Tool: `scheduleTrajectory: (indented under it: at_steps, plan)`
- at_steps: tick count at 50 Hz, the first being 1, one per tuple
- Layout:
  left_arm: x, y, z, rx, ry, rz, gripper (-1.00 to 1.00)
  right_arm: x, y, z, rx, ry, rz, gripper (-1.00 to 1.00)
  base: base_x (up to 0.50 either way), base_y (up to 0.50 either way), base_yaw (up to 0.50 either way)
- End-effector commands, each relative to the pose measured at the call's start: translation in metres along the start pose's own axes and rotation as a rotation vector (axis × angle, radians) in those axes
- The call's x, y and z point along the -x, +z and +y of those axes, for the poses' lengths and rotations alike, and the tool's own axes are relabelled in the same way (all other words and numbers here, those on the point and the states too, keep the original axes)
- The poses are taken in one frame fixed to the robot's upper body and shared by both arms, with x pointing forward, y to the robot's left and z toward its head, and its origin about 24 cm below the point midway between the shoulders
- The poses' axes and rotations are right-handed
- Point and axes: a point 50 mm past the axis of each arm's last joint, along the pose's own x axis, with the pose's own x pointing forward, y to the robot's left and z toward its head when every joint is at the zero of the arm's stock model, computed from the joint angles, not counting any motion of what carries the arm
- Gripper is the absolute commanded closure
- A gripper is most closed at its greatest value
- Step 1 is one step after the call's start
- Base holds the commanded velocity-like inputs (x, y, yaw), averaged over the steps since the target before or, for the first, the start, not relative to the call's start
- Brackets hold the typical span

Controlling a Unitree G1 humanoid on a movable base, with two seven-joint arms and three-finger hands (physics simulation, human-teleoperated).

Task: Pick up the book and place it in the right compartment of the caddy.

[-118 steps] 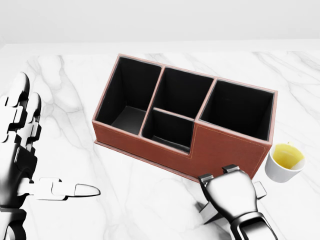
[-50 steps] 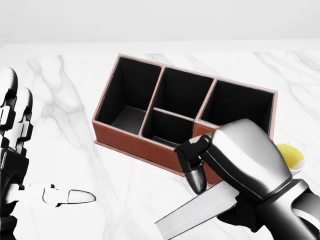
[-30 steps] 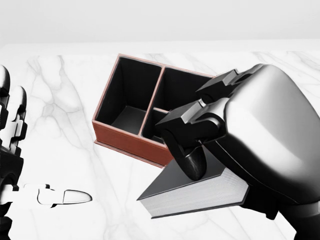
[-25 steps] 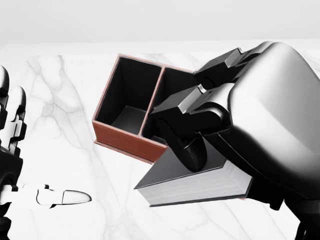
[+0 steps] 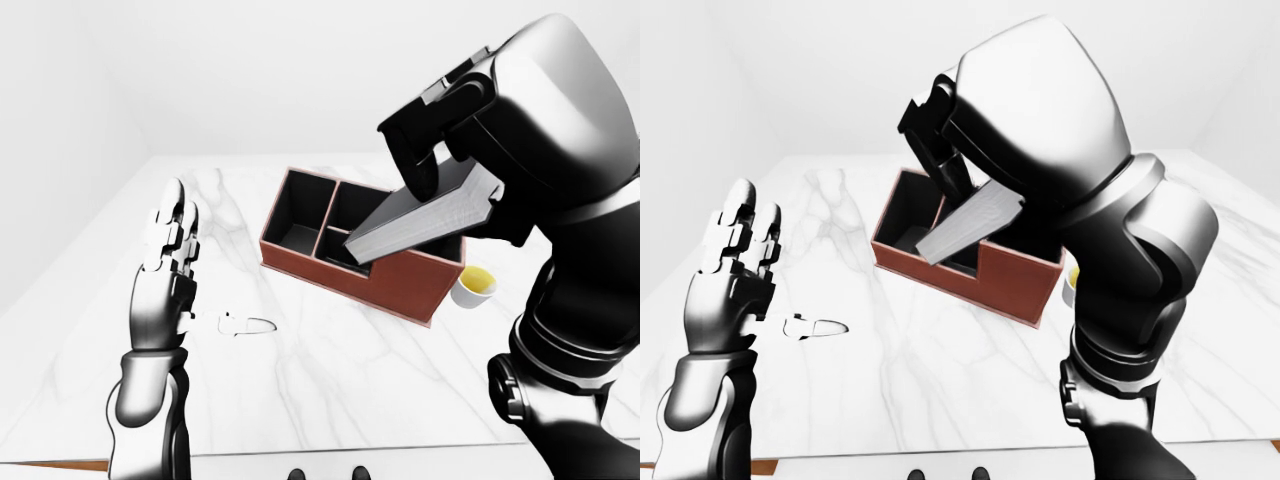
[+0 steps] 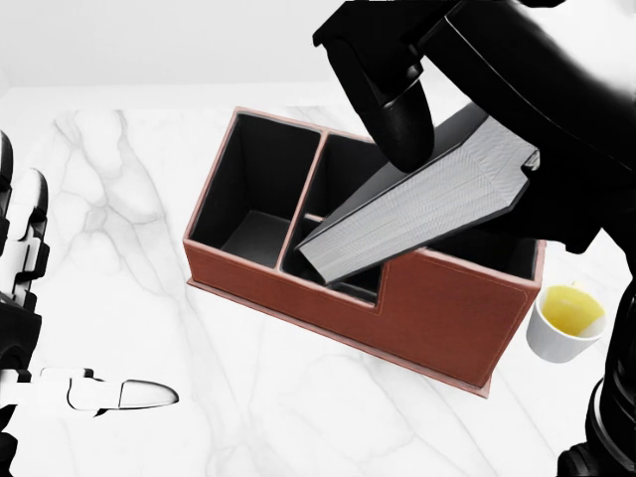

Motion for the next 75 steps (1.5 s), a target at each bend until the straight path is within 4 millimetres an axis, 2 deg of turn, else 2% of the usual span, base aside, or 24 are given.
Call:
scheduleTrajectory:
  at_steps: [1,9,15,24,37,49,61,75]
  plan:
    - [0.0,-0.001,0.0,0.004,-0.004,0.006,-1.0,-0.023,-0.029,-0.006,0.012,0.039,0.078,1.0,0.0,0.0,0.0]
    - [0.001,-0.002,-0.001,0.008,-0.009,0.011,-1.0,-0.046,-0.059,0.012,-0.016,0.13,0.192,1.0,0.0,0.0,0.0]
    - [0.001,-0.001,0.0,0.013,-0.006,0.007,-1.0,-0.058,-0.096,0.039,0.01,0.201,0.359,1.0,0.0,0.0,0.0]
    - [0.003,-0.005,0.001,0.021,-0.004,0.022,-1.0,-0.074,-0.121,0.054,0.074,0.199,0.469,1.0,0.0,0.0,0.0]
    - [0.003,-0.008,0.003,0.029,0.0,0.035,-1.0,-0.072,-0.137,0.071,0.178,0.205,0.541,1.0,0.0,0.0,0.0]
    - [0.003,-0.006,0.003,0.026,0.002,0.027,-1.0,-0.062,-0.163,0.099,0.393,0.239,0.6,1.0,0.0,0.0,0.0]
    - [0.003,-0.009,0.002,0.025,-0.003,0.041,-1.0,-0.058,-0.169,0.115,0.47,0.277,0.592,1.0,0.0,0.0,0.0]
    - [0.004,-0.015,0.003,0.033,0.001,0.068,-1.0,-0.048,-0.171,0.132,0.473,0.326,0.595,1.0,0.0,0.0,0.0]
